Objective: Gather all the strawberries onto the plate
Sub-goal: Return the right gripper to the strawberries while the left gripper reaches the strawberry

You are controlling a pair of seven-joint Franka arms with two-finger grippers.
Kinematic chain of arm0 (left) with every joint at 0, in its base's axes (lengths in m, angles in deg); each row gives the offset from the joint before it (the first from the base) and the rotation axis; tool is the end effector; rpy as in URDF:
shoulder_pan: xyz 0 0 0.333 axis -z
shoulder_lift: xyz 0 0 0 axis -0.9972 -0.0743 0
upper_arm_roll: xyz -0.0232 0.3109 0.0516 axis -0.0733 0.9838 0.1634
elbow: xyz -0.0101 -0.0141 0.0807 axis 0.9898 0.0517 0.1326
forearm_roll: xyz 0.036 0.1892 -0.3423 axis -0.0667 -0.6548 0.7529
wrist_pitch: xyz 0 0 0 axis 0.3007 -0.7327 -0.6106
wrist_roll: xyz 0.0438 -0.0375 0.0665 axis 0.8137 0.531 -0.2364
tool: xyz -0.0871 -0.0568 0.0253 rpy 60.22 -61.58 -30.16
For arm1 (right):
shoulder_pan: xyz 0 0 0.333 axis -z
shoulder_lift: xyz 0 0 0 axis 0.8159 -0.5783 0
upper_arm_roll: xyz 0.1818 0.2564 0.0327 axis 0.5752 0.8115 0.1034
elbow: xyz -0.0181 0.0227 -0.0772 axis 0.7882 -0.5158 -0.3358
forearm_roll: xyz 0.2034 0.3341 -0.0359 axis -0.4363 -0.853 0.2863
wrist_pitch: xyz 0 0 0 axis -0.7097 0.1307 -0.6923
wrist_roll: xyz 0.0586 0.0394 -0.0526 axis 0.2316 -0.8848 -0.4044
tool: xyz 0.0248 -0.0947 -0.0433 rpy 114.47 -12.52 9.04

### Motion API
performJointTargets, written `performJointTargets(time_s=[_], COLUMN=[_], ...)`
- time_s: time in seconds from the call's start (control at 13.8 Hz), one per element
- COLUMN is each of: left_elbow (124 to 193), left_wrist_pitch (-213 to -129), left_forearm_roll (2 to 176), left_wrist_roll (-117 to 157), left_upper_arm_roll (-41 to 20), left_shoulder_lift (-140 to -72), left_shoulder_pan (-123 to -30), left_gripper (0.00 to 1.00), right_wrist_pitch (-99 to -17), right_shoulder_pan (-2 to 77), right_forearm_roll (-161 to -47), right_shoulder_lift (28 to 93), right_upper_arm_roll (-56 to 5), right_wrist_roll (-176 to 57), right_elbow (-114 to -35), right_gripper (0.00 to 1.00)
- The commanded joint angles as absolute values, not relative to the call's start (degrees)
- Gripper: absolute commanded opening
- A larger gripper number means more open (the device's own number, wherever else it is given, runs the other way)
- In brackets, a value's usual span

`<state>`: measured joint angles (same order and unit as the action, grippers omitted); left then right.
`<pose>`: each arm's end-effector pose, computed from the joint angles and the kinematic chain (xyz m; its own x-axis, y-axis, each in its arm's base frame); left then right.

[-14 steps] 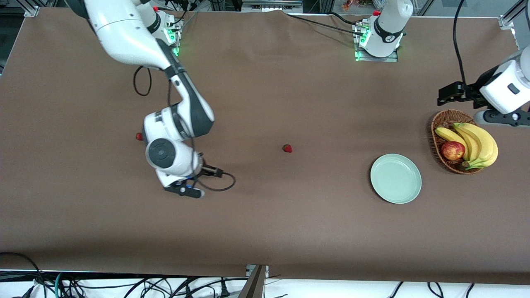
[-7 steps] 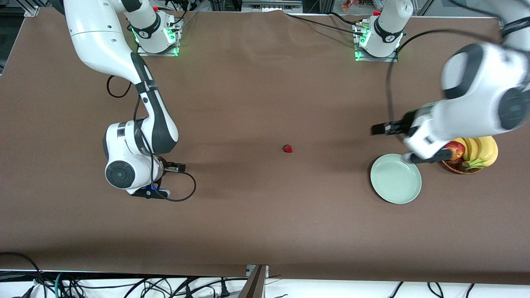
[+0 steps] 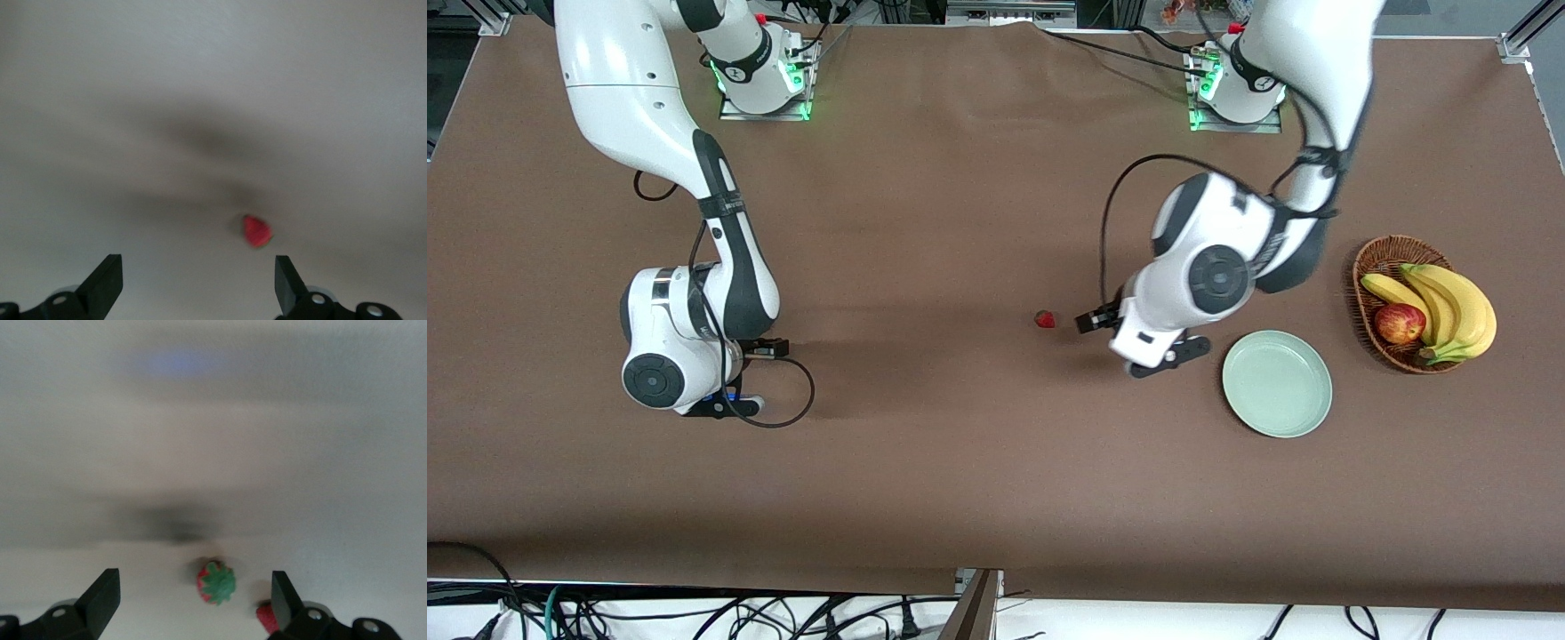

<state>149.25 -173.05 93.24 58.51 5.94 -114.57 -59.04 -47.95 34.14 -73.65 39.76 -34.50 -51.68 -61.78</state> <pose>0.5988 -0.3356 0.2869 0.8952 0.3824 -0.2289 0.4068 -0.9109 0.0692 0.6576 0.0987 0.1955 0.9222 0.0056 -0.3867 0.0500 -0.9932 0.1048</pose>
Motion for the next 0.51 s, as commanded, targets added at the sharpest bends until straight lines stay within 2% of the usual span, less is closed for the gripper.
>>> performJointTargets(time_s=[0.0, 0.14, 0.22, 0.43], left_elbow=[156.71, 161.12, 161.74, 161.75], left_wrist_pitch=[-186.76, -197.68, -200.08, -200.10], left_forearm_roll=[93.85, 93.85, 93.76, 93.50], left_wrist_roll=[61.49, 68.31, 70.17, 70.28], left_upper_arm_roll=[6.85, 6.85, 6.93, 7.20], left_shoulder_lift=[-113.91, -114.95, -116.35, -118.90], left_shoulder_pan=[-54.21, -49.55, -47.79, -46.01], left_gripper=[0.88, 0.87, 0.85, 0.82], right_wrist_pitch=[-53.61, -55.21, -55.13, -55.21], right_shoulder_pan=[33.58, 33.58, 33.58, 33.49], right_forearm_roll=[-73.81, -73.90, -73.98, -74.07], right_shoulder_lift=[43.98, 44.95, 45.30, 46.97], right_upper_arm_roll=[-35.02, -35.02, -35.02, -34.67], right_wrist_roll=[-54.07, -54.07, -54.07, -54.07], right_elbow=[-70.55, -73.11, -73.82, -76.80], right_gripper=[1.00, 1.00, 1.00, 1.00])
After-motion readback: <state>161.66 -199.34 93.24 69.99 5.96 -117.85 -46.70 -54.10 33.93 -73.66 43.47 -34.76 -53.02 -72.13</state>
